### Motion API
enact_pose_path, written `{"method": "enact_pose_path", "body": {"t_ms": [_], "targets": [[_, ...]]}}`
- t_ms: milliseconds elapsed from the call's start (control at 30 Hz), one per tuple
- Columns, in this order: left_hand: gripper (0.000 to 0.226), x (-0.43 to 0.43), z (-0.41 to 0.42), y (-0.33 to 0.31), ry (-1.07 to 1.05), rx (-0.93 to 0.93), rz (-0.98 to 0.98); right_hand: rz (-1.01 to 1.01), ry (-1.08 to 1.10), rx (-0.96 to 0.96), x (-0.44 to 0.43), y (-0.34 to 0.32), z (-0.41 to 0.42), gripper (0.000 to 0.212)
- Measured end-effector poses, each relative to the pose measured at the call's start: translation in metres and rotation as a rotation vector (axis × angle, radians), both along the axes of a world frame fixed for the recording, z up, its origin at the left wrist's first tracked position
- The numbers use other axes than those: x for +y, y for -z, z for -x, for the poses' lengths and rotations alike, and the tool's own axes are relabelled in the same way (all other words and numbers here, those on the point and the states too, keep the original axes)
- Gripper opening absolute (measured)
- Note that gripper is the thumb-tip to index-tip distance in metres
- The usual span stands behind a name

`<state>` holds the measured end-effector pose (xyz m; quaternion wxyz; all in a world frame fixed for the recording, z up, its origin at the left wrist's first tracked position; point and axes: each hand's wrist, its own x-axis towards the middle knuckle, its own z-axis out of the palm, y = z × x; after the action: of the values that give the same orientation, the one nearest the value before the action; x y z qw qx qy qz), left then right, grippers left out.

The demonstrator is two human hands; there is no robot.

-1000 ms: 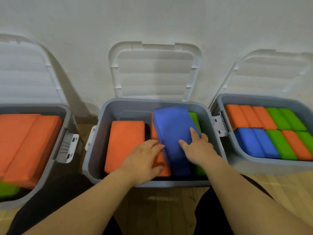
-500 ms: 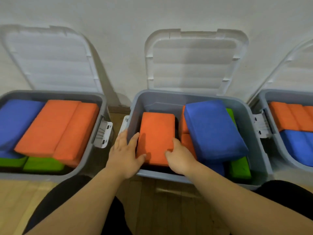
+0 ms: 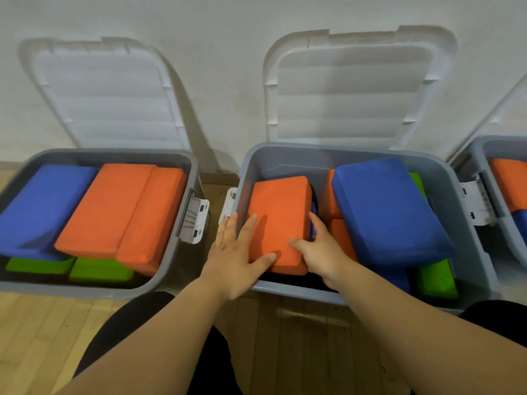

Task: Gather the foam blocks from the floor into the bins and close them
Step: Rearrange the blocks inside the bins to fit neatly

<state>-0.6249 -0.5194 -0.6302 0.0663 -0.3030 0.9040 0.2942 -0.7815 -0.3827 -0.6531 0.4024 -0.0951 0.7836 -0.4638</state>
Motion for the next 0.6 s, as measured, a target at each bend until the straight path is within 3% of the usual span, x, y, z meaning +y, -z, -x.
{"method": "enact_pose_path", "body": {"t_ms": [167, 267, 367, 467, 600], "targets": [[0.097, -0.004, 0.003, -0.019, -0.167, 0.417, -0.25, 0.185, 0.104, 0.273, 0.004, -0.054, 0.018, 0.078], [0.094, -0.009, 0.004, -0.035, -0.207, 0.554, -0.29, 0.416, 0.08, 0.102, 0.009, -0.068, 0.018, 0.079], [0.086, -0.019, -0.002, -0.043, -0.306, 0.622, -0.323, 0.506, 0.02, -0.096, -0.002, -0.068, 0.009, 0.074], [0.072, -0.032, -0.012, -0.038, -0.455, 0.68, -0.307, 0.357, -0.045, -0.126, -0.018, -0.051, 0.008, 0.061], [0.069, -0.036, -0.02, -0.025, -0.566, 0.631, -0.27, -0.209, -0.086, 0.063, -0.017, 0.003, 0.007, 0.077]]}}
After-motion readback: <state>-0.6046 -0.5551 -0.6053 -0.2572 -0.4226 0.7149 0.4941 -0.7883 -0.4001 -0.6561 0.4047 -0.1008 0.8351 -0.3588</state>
